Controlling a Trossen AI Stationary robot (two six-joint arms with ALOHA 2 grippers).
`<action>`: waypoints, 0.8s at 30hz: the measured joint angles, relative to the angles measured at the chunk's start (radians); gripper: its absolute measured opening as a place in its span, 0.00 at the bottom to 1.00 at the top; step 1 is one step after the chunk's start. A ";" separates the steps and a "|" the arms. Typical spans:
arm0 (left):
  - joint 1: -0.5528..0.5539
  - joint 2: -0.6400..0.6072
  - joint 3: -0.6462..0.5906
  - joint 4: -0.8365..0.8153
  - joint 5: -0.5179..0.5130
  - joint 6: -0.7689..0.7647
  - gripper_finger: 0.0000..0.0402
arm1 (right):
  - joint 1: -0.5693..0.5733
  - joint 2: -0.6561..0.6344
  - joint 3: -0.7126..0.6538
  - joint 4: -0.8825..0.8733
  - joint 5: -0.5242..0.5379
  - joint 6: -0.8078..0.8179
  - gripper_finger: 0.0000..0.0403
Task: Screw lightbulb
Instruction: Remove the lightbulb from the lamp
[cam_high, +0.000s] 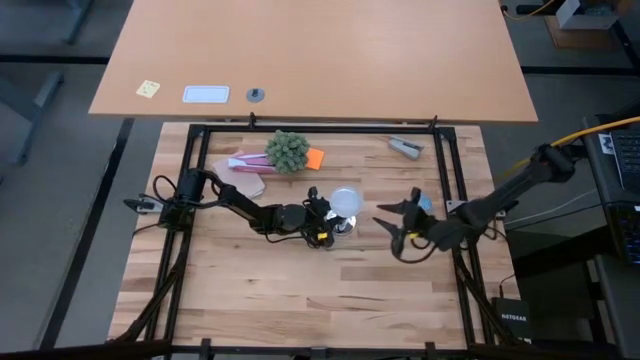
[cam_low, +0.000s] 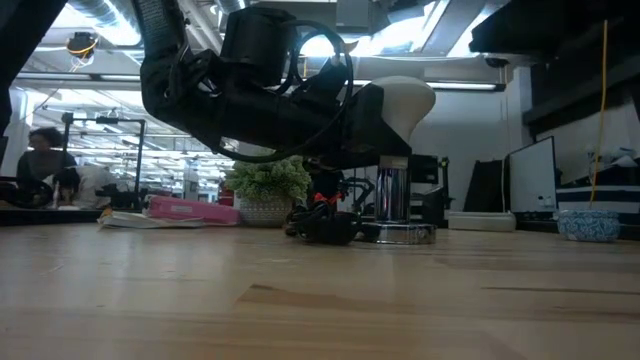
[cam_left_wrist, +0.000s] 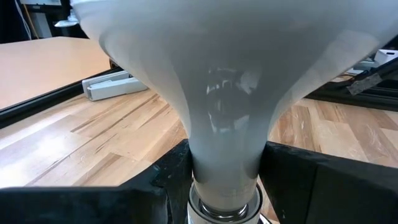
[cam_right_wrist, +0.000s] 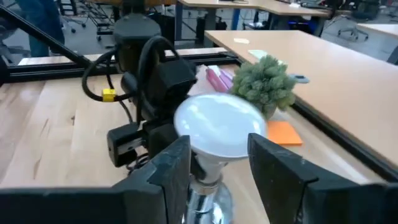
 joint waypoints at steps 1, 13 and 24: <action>0.000 0.000 0.000 0.000 0.000 0.000 0.38 | 0.000 -0.024 0.000 -0.022 0.000 -0.007 0.41; 0.000 0.000 0.000 0.000 0.000 0.000 0.38 | -0.003 -0.100 0.000 -0.106 0.002 -0.017 0.41; 0.000 0.000 0.000 0.000 0.000 0.000 0.38 | -0.075 -0.098 -0.109 -0.133 0.008 0.049 0.41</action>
